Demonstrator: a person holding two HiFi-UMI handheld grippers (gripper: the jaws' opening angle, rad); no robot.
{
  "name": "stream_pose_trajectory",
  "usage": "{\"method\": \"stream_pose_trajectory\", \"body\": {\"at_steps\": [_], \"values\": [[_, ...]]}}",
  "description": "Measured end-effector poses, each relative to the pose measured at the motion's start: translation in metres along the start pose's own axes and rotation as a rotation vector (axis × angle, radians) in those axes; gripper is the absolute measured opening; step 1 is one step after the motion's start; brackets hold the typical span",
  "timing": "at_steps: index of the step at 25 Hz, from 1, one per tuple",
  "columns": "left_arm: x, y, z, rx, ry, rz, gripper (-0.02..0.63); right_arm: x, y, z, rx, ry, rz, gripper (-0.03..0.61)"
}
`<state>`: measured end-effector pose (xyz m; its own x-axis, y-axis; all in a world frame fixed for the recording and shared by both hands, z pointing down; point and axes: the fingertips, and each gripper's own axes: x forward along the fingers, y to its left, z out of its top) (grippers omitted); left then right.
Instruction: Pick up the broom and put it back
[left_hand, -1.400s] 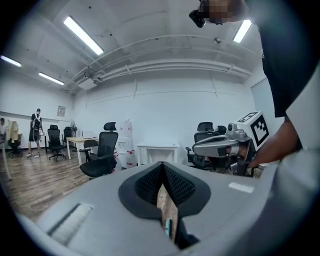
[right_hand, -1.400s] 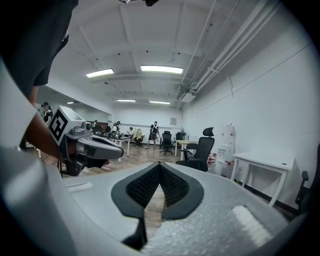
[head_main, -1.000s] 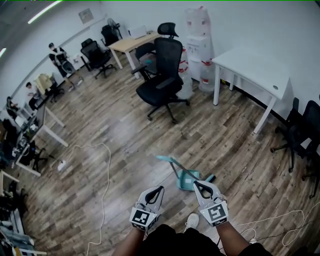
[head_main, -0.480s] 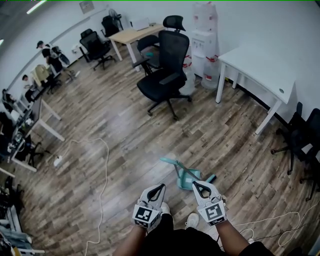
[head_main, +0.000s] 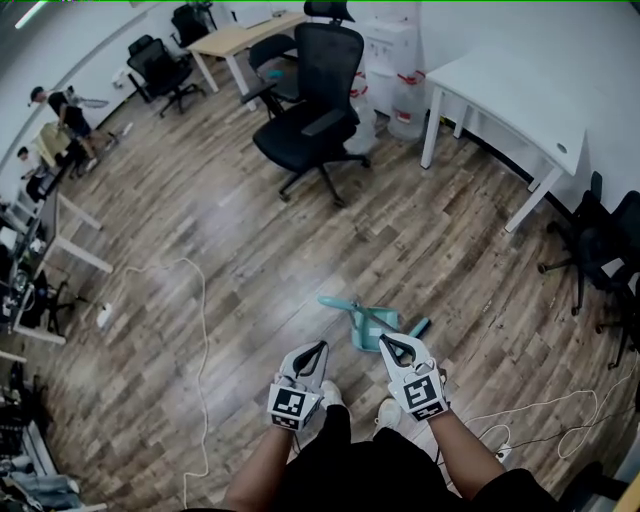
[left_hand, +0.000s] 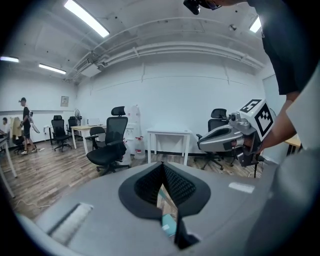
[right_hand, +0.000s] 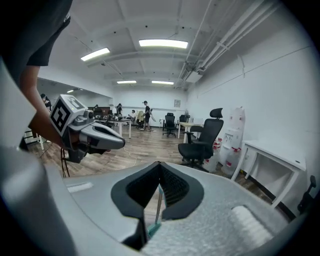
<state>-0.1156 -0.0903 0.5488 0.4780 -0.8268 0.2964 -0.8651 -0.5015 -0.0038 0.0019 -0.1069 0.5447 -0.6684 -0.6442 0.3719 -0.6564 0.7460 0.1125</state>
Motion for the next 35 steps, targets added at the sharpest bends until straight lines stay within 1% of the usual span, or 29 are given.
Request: {"method": "stream_pose_trajectory", "body": {"at_steps": [2, 3, 5, 7, 11, 18, 22, 26, 29, 35], "values": [[0.008, 0.004, -0.006, -0.003, 0.009, -0.006, 0.018, 0.014, 0.000, -0.015, -0.003, 0.059, 0.015, 0.015], [0.010, 0.006, -0.008, -0.008, 0.012, -0.007, 0.018, 0.019, 0.001, -0.022, 0.000, 0.085, 0.025, 0.049], [0.012, 0.009, -0.013, -0.026, 0.031, -0.003, 0.018, 0.029, 0.003, -0.034, 0.005, 0.131, 0.043, 0.074], [0.015, 0.013, -0.017, -0.044, 0.068, 0.001, 0.018, 0.040, 0.001, -0.045, 0.003, 0.166, 0.051, 0.103], [0.026, 0.021, -0.024, -0.059, 0.055, 0.003, 0.018, 0.062, -0.009, -0.066, -0.001, 0.223, 0.051, 0.138], [0.035, 0.037, -0.040, -0.078, 0.095, 0.005, 0.018, 0.099, -0.012, -0.104, -0.042, 0.321, 0.086, 0.143], [0.027, 0.041, -0.049, -0.127, 0.128, 0.006, 0.018, 0.123, -0.010, -0.121, -0.065, 0.365, 0.107, 0.149], [0.021, 0.042, -0.062, -0.158, 0.163, 0.011, 0.018, 0.141, -0.015, -0.134, -0.097, 0.412, 0.103, 0.149], [0.018, 0.045, -0.072, -0.157, 0.160, 0.007, 0.018, 0.154, -0.014, -0.144, -0.123, 0.447, 0.112, 0.149], [0.013, 0.042, -0.077, -0.166, 0.164, -0.008, 0.017, 0.166, -0.013, -0.158, -0.092, 0.492, 0.120, 0.150]]}}
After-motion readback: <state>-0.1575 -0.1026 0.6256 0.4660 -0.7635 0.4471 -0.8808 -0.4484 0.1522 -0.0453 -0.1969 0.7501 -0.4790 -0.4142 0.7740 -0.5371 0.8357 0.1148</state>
